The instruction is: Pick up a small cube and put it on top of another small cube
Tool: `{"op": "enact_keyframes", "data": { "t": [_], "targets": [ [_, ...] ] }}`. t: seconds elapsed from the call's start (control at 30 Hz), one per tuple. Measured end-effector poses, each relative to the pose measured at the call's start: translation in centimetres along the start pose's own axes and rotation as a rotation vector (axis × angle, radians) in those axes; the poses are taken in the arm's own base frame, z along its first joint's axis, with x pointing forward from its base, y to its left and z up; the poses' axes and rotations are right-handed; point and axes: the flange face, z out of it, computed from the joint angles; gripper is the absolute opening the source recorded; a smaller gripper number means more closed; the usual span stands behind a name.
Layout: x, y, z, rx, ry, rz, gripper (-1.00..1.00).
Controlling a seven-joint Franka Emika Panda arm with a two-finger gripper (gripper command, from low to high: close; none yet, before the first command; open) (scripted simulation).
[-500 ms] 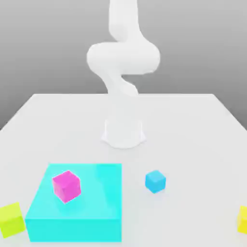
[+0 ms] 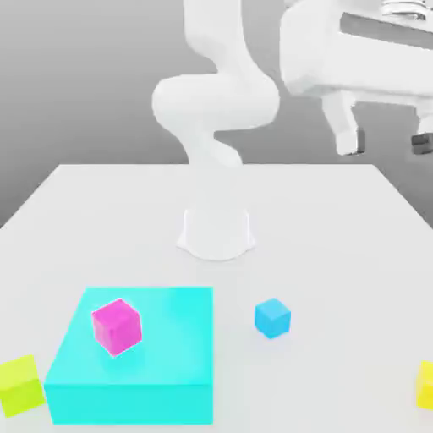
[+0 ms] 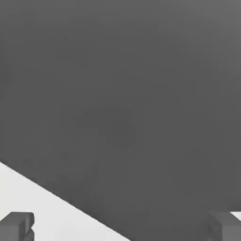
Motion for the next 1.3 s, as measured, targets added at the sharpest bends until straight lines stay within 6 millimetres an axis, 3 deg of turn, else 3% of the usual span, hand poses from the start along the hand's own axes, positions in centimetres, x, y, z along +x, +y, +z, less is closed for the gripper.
{"op": "enact_keyframes", "data": {
  "t": [0.2, 0.33, 0.47, 0.6, 0.63, 0.87, 1.0, 1.03, 1.17, 1.3],
  "targets": [
    [-5.2, -5.9, 10.0, -0.011, -0.147, -0.242, 0.0],
    [-9.5, -8.2, 16.4, -0.017, -0.245, -0.379, 0.0],
    [-15.1, -10.3, 22.3, -0.011, -0.345, -0.528, 0.0],
    [-18.1, -10.4, 27.8, -0.008, -0.373, -0.567, 0.0],
    [-18.7, -10.3, 29.1, -0.008, -0.374, -0.568, -1.0],
    [-18.8, -10.2, 29.4, -0.009, -0.375, -0.57, -1.0],
    [-17.1, -10.7, 24.9, -0.009, -0.375, -0.568, -1.0],
    [-15.8, -9.4, 24.0, -0.025, -0.371, -0.525, -1.0],
    [-10.0, -0.3, 21.2, -0.113, -0.348, -0.246, -1.0],
    [-6.7, 9.0, 18.1, -0.179, -0.327, 0.041, -1.0]
  ]
}}
